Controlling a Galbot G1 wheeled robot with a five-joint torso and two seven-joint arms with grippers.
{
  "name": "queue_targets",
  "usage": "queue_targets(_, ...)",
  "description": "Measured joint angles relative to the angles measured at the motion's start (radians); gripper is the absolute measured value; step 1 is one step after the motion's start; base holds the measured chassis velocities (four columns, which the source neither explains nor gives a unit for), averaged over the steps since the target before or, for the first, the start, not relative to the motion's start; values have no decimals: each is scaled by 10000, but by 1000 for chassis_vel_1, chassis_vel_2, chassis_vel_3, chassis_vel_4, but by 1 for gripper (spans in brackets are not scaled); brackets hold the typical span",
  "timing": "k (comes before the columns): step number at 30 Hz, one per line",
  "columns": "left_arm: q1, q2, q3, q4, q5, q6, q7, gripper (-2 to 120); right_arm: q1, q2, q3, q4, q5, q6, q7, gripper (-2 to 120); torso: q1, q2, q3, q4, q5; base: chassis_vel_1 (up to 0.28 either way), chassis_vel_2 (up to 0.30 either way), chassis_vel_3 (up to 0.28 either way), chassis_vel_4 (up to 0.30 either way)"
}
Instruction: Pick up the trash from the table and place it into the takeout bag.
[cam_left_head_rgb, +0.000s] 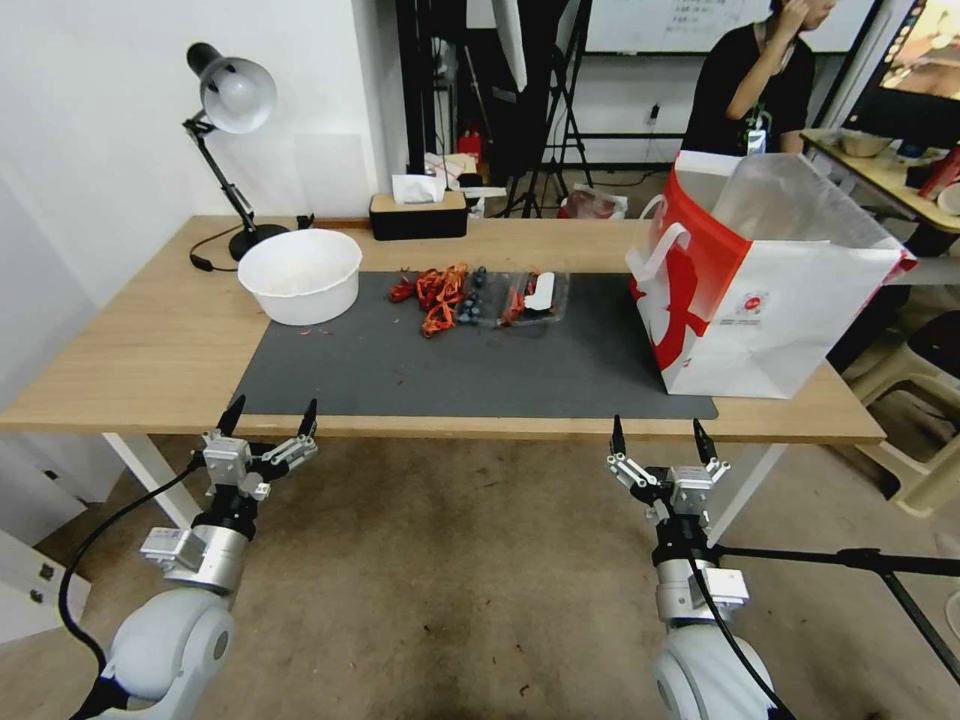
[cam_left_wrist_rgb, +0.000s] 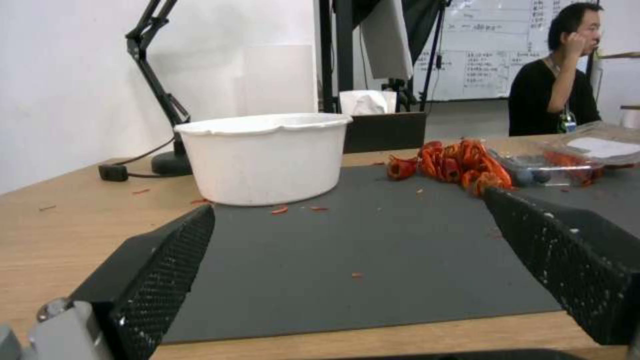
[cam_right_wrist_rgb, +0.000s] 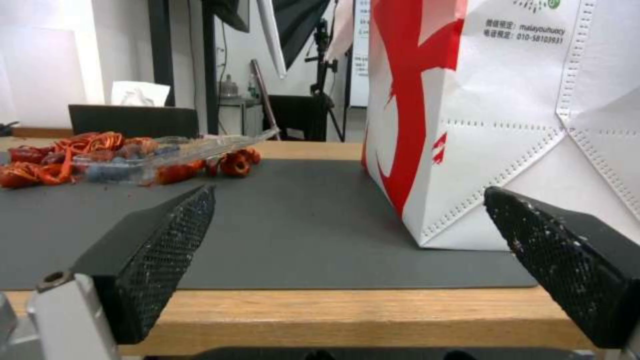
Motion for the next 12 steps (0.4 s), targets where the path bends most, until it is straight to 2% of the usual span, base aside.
queue_targets(12, -4, 7, 8, 8, -8, 0, -2, 100, 1, 0, 3, 0, -1, 8, 1, 100, 0, 0, 0, 0, 0, 0, 0, 0, 0)
